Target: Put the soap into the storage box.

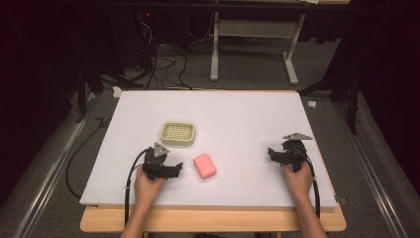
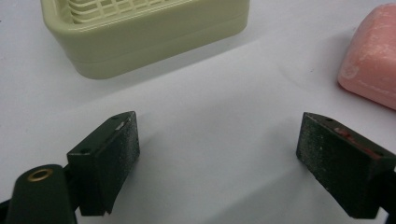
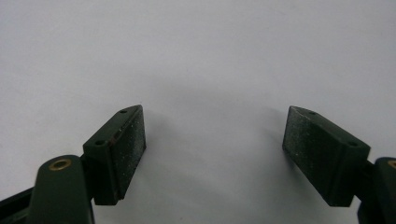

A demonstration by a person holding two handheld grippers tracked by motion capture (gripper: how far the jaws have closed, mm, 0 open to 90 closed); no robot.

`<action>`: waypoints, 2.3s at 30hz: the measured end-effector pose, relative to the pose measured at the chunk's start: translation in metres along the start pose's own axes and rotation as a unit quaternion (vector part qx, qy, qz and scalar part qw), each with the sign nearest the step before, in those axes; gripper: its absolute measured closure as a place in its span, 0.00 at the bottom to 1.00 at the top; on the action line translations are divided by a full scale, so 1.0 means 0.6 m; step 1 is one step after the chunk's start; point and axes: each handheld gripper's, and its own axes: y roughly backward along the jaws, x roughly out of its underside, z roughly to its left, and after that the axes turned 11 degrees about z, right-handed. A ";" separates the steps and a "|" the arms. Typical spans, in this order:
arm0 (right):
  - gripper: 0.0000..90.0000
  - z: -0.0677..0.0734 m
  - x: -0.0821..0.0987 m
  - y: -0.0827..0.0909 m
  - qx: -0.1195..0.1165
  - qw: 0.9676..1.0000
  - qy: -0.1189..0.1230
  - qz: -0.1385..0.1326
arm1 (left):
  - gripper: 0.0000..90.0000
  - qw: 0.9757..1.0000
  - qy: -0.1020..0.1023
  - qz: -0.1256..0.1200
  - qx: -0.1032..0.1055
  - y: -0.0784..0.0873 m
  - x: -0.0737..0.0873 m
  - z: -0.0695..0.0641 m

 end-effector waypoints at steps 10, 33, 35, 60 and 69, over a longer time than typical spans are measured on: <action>0.24 0.000 0.000 0.000 0.000 1.000 0.000 0.000 | 0.15 1.000 0.000 0.000 0.002 0.000 0.000 0.000; 0.24 0.000 0.000 0.000 0.000 1.000 0.000 0.000 | 0.16 1.000 0.000 0.000 0.002 0.000 0.000 0.001; 0.24 0.000 0.000 0.000 0.000 1.000 -0.001 0.000 | 0.16 1.000 0.001 0.000 0.002 0.000 0.000 0.001; 0.24 -0.001 0.000 0.000 -0.001 1.000 -0.001 0.000 | 0.16 1.000 0.003 0.002 0.003 0.000 -0.002 0.002; 0.24 -0.001 0.000 0.000 -0.001 1.000 0.000 0.000 | 0.13 1.000 0.007 -0.002 0.018 0.003 -0.008 -0.004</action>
